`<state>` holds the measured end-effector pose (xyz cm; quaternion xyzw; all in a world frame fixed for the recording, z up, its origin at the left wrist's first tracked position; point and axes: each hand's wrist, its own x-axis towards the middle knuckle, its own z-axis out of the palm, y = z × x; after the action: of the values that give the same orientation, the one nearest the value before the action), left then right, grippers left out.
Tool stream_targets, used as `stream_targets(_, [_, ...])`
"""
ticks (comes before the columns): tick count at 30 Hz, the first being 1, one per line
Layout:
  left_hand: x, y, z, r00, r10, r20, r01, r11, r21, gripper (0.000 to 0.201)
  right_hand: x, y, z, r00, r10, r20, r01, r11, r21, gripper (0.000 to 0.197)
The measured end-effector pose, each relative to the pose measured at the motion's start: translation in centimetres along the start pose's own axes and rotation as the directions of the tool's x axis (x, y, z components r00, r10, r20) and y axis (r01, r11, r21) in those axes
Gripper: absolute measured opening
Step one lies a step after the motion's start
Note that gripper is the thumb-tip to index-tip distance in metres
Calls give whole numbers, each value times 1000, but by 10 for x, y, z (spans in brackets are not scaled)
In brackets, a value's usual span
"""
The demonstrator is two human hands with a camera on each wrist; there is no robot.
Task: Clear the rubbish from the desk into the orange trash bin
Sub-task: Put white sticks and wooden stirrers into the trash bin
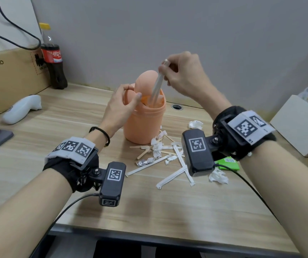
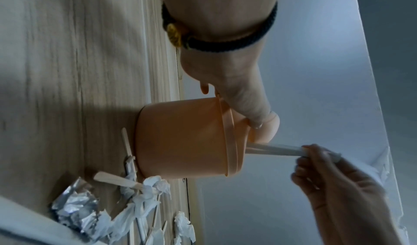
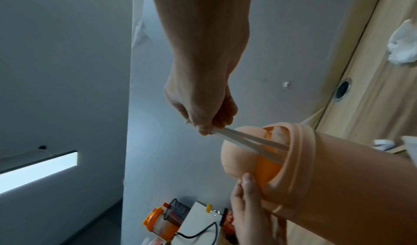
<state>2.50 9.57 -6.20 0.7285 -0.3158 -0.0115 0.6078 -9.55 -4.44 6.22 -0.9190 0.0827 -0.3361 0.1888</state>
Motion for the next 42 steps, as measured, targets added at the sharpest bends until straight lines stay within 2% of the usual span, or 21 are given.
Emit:
stream_targets(2, [0, 1, 0, 1000, -4, -1, 4, 1000, -2, 48, -6, 6, 8, 998, 37, 46, -37, 999, 15, 29])
stream_targets(12, [-1, 4, -2, 1000, -13, -7, 13, 1000, -3, 35, -7, 17, 33, 986, 116, 123, -116, 993, -7, 25])
stream_targets(22, [1, 4, -3, 1000, -20, -12, 20, 1000, 13, 46, -12, 32, 48, 957, 183, 226, -166, 982, -91, 20])
stream_targets(27, [0, 7, -4, 1000, -20, -6, 20, 1000, 22, 43, -11, 27, 52, 948, 200, 247, -175, 977, -120, 18])
stream_targets(33, [-2, 7, -6, 1000, -30, 7, 29, 999, 27, 43, -17, 27, 32, 964, 216, 153, -210, 976, -55, 22])
stream_targets(42, [-3, 8, -4, 1000, -31, 0, 31, 999, 20, 44, -12, 23, -8, 984, 180, -6, -180, 984, 8, 10])
